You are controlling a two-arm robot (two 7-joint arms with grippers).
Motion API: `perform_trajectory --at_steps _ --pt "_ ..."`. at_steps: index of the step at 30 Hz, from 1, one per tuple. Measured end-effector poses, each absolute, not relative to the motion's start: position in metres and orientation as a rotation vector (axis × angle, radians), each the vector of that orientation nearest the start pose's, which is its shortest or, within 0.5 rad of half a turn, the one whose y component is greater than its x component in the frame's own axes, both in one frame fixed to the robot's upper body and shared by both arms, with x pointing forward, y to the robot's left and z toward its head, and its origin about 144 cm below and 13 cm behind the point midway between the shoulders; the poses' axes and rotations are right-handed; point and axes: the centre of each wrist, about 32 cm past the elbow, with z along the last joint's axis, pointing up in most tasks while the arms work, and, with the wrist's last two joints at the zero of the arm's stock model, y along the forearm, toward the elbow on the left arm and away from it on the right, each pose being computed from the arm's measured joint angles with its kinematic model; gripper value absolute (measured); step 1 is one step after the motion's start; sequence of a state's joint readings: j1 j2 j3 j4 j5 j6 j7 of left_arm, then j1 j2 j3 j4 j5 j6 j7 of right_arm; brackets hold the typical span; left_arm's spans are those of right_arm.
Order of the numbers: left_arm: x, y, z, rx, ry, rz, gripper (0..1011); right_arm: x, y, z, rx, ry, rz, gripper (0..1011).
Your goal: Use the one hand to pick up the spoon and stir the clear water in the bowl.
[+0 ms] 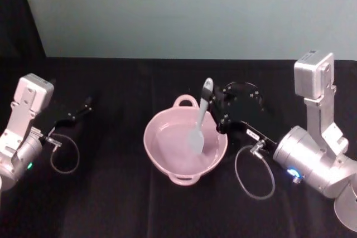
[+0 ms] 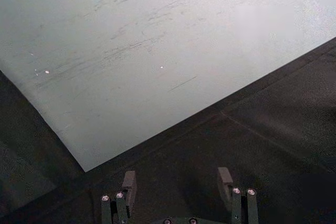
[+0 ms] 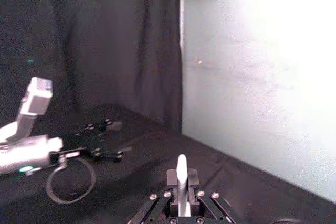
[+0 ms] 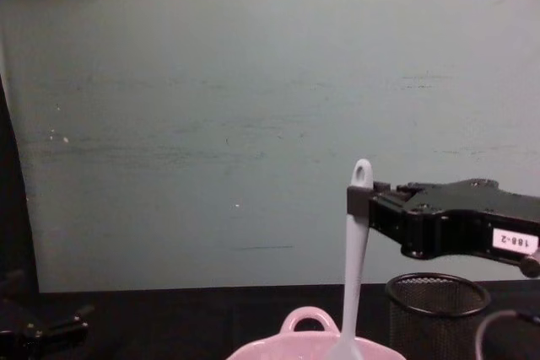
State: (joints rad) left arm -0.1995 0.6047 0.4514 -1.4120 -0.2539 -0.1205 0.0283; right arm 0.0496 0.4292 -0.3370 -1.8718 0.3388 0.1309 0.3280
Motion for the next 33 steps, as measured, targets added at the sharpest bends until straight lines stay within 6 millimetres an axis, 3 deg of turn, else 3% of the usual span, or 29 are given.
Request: perform_trajectory --at_steps 15,24,33 --pt "0.489 0.310 1.140 0.304 -0.285 1.248 1011 0.445 -0.210 1.213 -0.055 -0.104 -0.815 112" --pt "0.489 0.310 1.140 0.304 -0.285 1.248 1011 0.448 -0.187 1.206 -0.031 -0.073 -0.759 112" --pt "0.489 0.310 1.140 0.304 -0.285 1.248 1011 0.468 -0.168 1.196 0.040 -0.067 -0.781 112"
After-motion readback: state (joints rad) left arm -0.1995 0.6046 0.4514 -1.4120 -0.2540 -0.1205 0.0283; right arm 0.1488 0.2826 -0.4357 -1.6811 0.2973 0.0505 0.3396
